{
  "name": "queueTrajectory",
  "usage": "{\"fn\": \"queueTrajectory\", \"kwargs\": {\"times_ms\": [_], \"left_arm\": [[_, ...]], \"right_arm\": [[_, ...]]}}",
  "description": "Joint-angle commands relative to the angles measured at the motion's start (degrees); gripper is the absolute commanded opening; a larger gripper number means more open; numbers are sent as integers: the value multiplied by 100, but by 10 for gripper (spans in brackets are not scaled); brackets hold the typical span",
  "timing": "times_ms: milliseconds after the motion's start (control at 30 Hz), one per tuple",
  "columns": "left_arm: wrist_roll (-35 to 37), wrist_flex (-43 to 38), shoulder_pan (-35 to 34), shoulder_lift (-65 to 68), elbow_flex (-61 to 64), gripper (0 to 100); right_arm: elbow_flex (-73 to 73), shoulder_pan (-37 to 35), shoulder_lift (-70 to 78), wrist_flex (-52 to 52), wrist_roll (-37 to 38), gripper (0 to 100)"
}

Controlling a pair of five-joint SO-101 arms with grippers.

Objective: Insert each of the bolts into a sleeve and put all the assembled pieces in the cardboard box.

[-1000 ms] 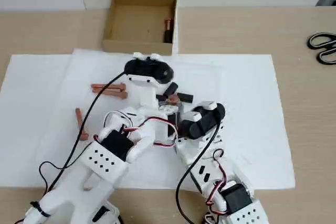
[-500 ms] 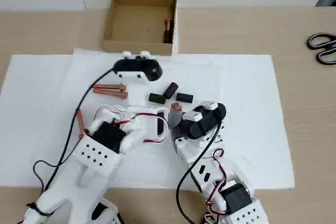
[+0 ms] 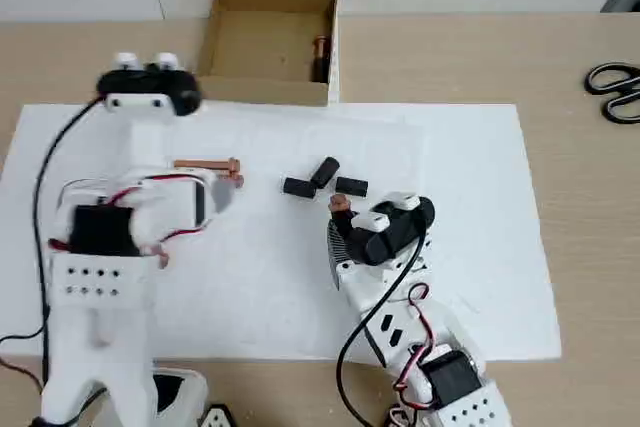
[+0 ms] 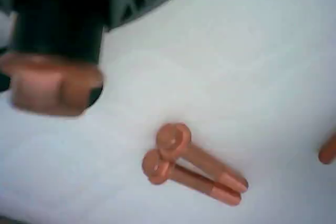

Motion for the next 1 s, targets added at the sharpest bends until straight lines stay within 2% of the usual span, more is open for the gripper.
{"fn": "queueTrajectory", "kwargs": {"times_ms": [0,233,567,700,967], "left_arm": [[-352,220,-457,-62,-338,225],[-466,220,-1073,-62,-356,224],[-466,229,-1090,-62,-330,224],[-466,360,-1090,-62,-330,223],[-466,545,-1099,-70,-347,223]], "right_arm": [[-149,119,-31,-101,0,4],[-1653,611,602,136,571,4],[-4870,716,4778,-286,633,4],[-5960,690,6352,-804,633,4],[-7763,690,9051,-2800,598,4]]}}
